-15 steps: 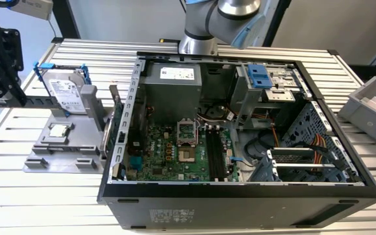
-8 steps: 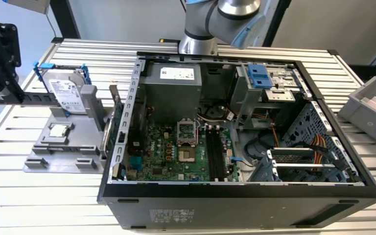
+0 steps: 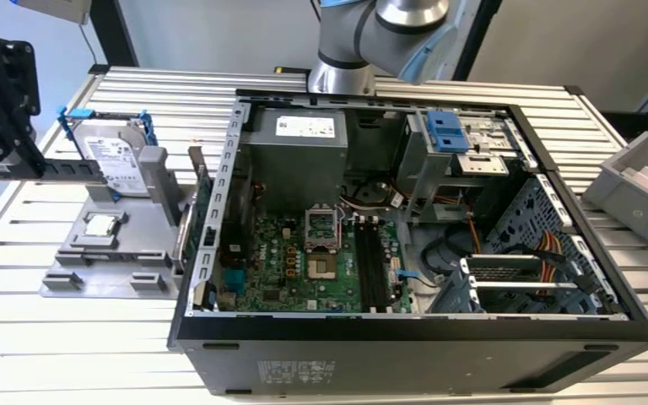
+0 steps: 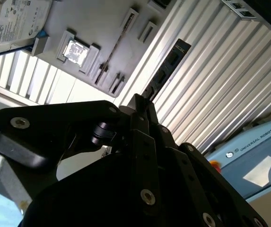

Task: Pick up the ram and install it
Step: 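Pick up the ram and move it above insertion slot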

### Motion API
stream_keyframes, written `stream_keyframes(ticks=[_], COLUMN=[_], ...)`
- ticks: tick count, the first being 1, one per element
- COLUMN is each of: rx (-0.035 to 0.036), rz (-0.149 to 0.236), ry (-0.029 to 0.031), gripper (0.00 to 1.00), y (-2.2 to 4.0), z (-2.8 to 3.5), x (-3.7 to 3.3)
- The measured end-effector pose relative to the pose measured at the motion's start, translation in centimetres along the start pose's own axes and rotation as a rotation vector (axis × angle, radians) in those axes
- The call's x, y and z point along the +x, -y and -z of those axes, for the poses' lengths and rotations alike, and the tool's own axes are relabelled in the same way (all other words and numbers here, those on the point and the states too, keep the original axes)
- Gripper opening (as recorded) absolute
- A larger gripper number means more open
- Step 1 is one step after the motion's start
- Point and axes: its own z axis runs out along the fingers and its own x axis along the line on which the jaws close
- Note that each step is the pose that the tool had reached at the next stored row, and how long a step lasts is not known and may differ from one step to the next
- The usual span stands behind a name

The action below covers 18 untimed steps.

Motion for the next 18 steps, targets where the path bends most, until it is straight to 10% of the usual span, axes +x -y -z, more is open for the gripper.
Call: stream_keyframes(ticks=[11, 18], rx=[-0.0048, -0.0051], rz=[0.0, 0.0], ry=[0.0, -0.0001], gripper=[0.0, 0.0], y=[2.1, 2.25], z=[0.0, 0.01], x=[-0.06, -0.06])
